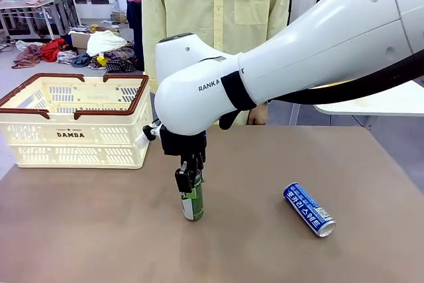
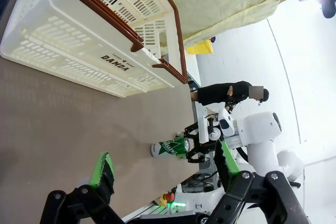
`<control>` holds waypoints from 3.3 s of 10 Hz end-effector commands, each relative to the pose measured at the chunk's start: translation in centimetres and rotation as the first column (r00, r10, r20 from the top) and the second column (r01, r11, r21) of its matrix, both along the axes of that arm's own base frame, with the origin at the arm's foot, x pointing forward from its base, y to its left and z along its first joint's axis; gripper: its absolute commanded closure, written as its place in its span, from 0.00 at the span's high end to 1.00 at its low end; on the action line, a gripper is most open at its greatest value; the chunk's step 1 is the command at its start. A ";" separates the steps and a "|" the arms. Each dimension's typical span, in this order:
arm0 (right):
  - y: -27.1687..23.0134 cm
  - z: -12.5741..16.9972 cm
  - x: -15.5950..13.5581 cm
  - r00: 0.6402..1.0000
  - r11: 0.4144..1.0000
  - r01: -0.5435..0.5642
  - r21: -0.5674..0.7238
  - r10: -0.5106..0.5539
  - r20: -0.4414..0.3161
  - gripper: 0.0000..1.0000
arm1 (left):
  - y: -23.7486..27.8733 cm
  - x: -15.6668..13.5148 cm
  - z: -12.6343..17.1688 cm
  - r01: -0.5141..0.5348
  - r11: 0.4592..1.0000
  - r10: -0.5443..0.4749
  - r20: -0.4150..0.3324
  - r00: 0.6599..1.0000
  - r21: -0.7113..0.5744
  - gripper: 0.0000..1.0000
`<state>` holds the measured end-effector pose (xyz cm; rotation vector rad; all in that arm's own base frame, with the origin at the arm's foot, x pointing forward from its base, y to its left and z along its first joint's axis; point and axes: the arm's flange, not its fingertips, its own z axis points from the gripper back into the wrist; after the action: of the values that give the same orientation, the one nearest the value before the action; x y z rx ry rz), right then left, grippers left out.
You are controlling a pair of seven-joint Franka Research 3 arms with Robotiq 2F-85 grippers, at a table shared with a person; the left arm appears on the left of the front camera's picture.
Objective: Place the drinks into the Shopping basket.
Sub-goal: Pick up one drink and place it into the Shopping basket.
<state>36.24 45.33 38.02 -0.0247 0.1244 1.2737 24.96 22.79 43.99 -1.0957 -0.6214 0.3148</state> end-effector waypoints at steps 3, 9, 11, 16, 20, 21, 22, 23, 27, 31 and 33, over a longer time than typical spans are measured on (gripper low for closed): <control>0.0 -0.4 0.1 1.000 0.999 0.009 -0.044 -0.008 0.029 1.00 | 0.1 -0.1 0.0 0.007 1.000 -0.007 0.019 1.000 -0.001 1.00; -4.5 9.7 3.4 0.980 0.977 0.184 0.108 -0.175 -0.092 1.00 | 0.1 -0.1 0.0 0.007 1.000 -0.007 0.019 1.000 -0.001 1.00; -12.9 17.8 6.2 0.895 0.872 0.421 0.250 -0.355 -0.269 1.00 | 0.1 -0.1 0.0 0.007 1.000 -0.007 0.019 1.000 -0.001 1.00; -46.1 19.7 7.7 0.479 0.297 0.878 0.375 -0.561 -0.676 1.00 | 0.1 -0.1 0.0 0.007 1.000 -0.007 0.019 1.000 -0.001 1.00; -61.2 10.9 -0.3 0.260 -0.133 0.927 0.351 -0.448 -0.855 1.00 | 0.1 -0.1 0.0 0.007 1.000 -0.007 0.019 1.000 -0.001 1.00; -63.1 8.2 -1.9 0.198 -0.208 0.926 0.315 -0.442 -0.875 1.00 | 0.1 -0.1 0.0 0.007 1.000 -0.007 0.019 1.000 -0.001 1.00; -64.6 5.7 -3.2 0.165 -0.267 0.918 0.292 -0.414 -0.895 1.00 | 0.1 -0.1 0.0 0.007 1.000 -0.007 0.019 1.000 -0.001 1.00; -65.5 3.9 -4.2 0.160 -0.310 0.904 0.296 -0.397 -0.904 1.00 | 0.1 -0.1 0.0 0.007 1.000 -0.007 0.019 1.000 -0.001 1.00; -66.4 3.2 -5.2 0.102 -0.297 0.925 0.238 -0.407 -0.907 1.00 | 0.1 -0.1 0.0 0.007 1.000 -0.007 0.019 1.000 -0.001 1.00; -66.4 3.2 -5.2 0.102 -0.297 0.925 0.238 -0.407 -0.907 1.00 | 0.0 0.0 0.0 0.000 1.000 0.000 -0.001 1.000 0.000 1.00; -66.4 3.2 -5.2 0.102 -0.297 0.925 0.238 -0.407 -0.907 1.00 | -5.7 -0.3 7.1 -0.017 0.988 0.028 -0.074 0.997 0.153 1.00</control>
<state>31.19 -20.79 40.94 1.2623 -0.1349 -0.3181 25.60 21.48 46.75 -1.0271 -0.6017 0.3463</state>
